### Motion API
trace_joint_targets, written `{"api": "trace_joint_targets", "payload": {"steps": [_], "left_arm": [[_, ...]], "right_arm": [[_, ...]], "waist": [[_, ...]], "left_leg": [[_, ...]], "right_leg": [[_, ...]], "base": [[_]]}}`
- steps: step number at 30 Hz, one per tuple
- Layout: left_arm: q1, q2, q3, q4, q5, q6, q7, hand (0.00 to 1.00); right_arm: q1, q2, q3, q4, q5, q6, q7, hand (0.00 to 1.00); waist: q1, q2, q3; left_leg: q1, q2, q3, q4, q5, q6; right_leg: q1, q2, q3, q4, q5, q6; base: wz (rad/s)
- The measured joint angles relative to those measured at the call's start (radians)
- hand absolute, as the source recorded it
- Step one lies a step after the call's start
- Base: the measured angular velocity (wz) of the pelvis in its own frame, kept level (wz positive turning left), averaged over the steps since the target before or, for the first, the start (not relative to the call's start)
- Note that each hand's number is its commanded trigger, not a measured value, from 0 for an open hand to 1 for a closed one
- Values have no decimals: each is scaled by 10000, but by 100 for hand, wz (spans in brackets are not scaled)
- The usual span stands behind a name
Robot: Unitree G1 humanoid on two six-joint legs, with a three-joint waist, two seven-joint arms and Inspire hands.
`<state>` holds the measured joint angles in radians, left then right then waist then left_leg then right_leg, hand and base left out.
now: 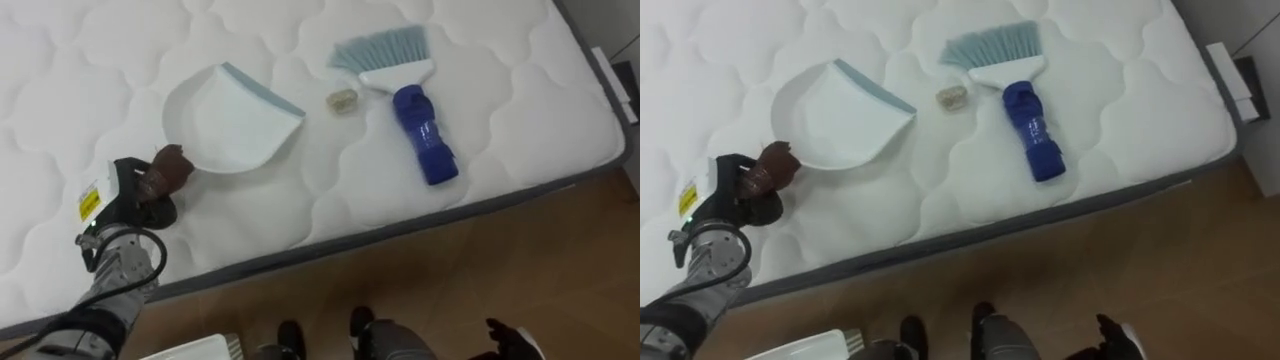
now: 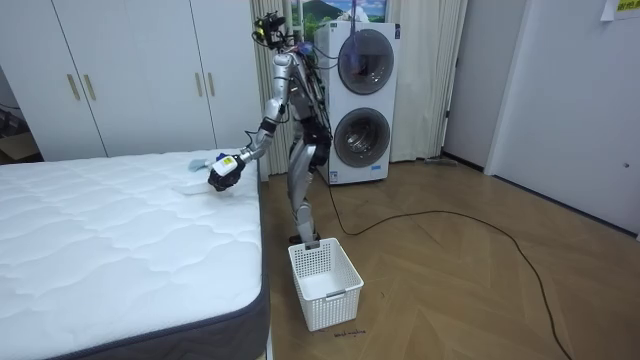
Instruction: Clean bed
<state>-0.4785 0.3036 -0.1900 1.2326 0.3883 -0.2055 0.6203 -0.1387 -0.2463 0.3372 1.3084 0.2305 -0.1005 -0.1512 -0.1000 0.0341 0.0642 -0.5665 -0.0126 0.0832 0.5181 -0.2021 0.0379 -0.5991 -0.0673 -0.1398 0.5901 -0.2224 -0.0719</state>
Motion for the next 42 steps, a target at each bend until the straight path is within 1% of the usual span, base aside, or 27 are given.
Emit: {"api": "trace_joint_targets", "payload": {"steps": [2, 4, 5, 7, 9, 11, 13, 15, 16, 17, 19, 21, 23, 25, 26, 27, 30, 31, 33, 35, 37, 39, 40, 42], "left_arm": [[73, 47, 2, 13, 98, -14, 54, 100], [220, 139, -6, 3, 179, -165, 129, 100], [236, 163, -23, 3, 180, -182, 141, 100], [323, 279, -261, 3, 175, -204, 253, 100], [357, 287, -382, -1, 168, -201, 277, 100], [362, 288, -425, -19, 185, -173, 273, 100], [403, 288, -456, -5, 186, -161, 266, 100], [538, 288, -540, -6, 177, -153, 261, 100], [637, 286, -690, -5, 162, -123, 256, 100], [686, 286, -735, -6, 160, -115, 252, 100], [989, 288, -794, -16, 162, -121, 249, 100], [1171, 287, -795, -34, 163, -122, 249, 100], [1181, 292, -785, -68, 163, -137, 253, 100], [1202, 302, -807, -167, 162, -134, 256, 100], [1202, 319, -856, -186, 159, -137, 257, 100], [1202, 340, -876, -200, 160, -139, 256, 100], [1222, 429, -1079, -217, 162, -175, 311, 100], [1248, 444, -1131, -217, 162, -197, 349, 100], [1260, 442, -1299, -241, 160, -202, 396, 100], [1265, 444, -1376, -377, 160, -210, 387, 100], [1266, 444, -1474, -433, 132, -212, 375, 100], [1272, 457, -1494, -616, 129, -209, 297, 100], [1316, 502, -1500, -772, 129, -208, 256, 100], [1365, 526, -1499, -861, 130, -211, 252, 100]], "right_arm": [[1, -43, -105, -86, 6, -102, -5, 0], [19, -137, -160, -252, 87, -197, -30, 0], [11, -158, -161, -265, 99, -207, -59, 0], [-73, -171, -369, -376, 131, -209, -192, 0], [-218, -173, -484, -363, 289, -208, -268, 0], [-419, -177, -508, -377, 389, -207, -357, 0], [-657, -204, -707, -456, 391, -202, -423, 0], [-664, -241, -888, -672, 491, -204, -601, 0], [-718, -268, -895, -768, 547, -215, -696, 0], [-741, -269, -912, -777, 586, -215, -749, 0], [-805, -268, -1313, -1041, 587, -214, -965, 0], [-920, -266, -1533, -1174, 554, -329, -1204, 0], [-1053, -273, -1696, -1294, 473, -366, -1491, 0], [-1290, -275, -1849, -1504, 392, -451, -1995, 0], [-1410, -281, -1876, -1646, 355, -531, -2265, 0], [-1449, -281, -1915, -1810, 343, -533, -2400, 0], [-1630, -285, -1952, -2474, 256, -858, -3075, 0], [-1666, -285, -1953, -2736, 87, -960, -3380, 0], [-1730, -290, -1948, -3046, -119, -1134, -3875, 0], [-1857, -298, -1947, -3411, -369, -1335, -4436, 0], [-2091, -300, -1947, -3529, -403, -1525, -4773, 0], [-2302, -354, -1948, -3695, -387, -1617, -5126, 0], [-2390, -378, -1948, -3895, -376, -1704, -5335, 0], [-2568, -380, -1950, -4126, -398, -1737, -5602, 0]], "waist": [[44, 0, -2], [72, -6, -6], [76, -12, -9], [85, -24, -16], [99, -35, -23], [167, -91, -57], [200, -100, -62], [204, -124, -78], [209, -172, -119], [210, -204, -138], [232, -312, -187], [218, -405, -209], [233, -506, -203], [233, -592, -183], [243, -602, -177], [247, -609, -172], [290, -616, -168], [358, -617, -166], [489, -629, -156], [539, -638, -135], [538, -642, -133], [540, -663, -121], [547, -691, -105], [549, -733, -79]], "left_leg": [[10, 1, -3, 8, 5, -5], [8, 2, 12, 9, 4, -5], [7, -1, 22, 7, 4, -5], [10, -6, 54, 10, 6, -2], [12, -22, 62, 24, 12, 9], [7, -8, 78, 79, 14, 12], [-9, -6, 85, 141, 14, 12], [25, -6, 108, 183, 14, 14], [58, -6, 117, 175, 17, 18], [84, -6, 123, 159, 22, 26], [232, -2, 214, 6, 38, 43], [337, -3, 236, -77, 36, 46], [368, -6, 243, -162, 35, 45], [360, 4, 289, -182, 35, 45], [360, 5, 309, -182, 35, 46], [359, 6, 323, -185, 35, 46], [361, 28, 421, -210, 38, 52], [362, 79, 511, -189, 39, 54], [358, 105, 543, -150, 44, 63], [331, 104, 540, -172, 44, 63], [294, 74, 540, -263, 49, 71], [291, 26, 544, -367, 72, 105], [294, -4, 556, -398, 84, 123], [283, -6, 583, -400, 111, 152]], "right_leg": [[2, -3, 3, -7, -3, -4], [2, -9, -4, -37, -11, 4], [2, -16, -7, -37, -15, 7], [-1, -35, 4, -17, -31, 21], [-5, -48, 20, -5, -51, 38], [-4, -32, 49, -9, -71, 36], [5, -20, 61, -7, -70, 36], [39, -22, 63, 15, -67, 37], [62, -21, 70, 14, -63, 36], [78, -20, 79, 15, -61, 36], [183, -21, 147, 15, -59, 46], [240, -20, 183, -11, -58, 57], [247, -14, 193, -31, -32, 73], [215, 13, 263, -33, -1, 88], [206, 17, 290, -33, 4, 96], [198, 19, 304, -33, 9, 98], [186, 34, 335, -77, 50, 100], [191, 39, 335, -93, 54, 98], [202, 45, 340, -104, 56, 94], [182, 39, 327, -151, 53, 95], [131, 6, 318, -154, 35, 113], [89, -40, 320, -160, 14, 144], [55, -69, 320, -157, 11, 151], [32, -104, 297, -157, 13, 155]], "base": [[0], [0], [0], [0], [0], [-5], [-5], [-2], [0], [0], [-6], [-6], [2], [0], [-5], [-6], [-7], [-5], [-7], [2], [6], [9], [5], [0]]}}
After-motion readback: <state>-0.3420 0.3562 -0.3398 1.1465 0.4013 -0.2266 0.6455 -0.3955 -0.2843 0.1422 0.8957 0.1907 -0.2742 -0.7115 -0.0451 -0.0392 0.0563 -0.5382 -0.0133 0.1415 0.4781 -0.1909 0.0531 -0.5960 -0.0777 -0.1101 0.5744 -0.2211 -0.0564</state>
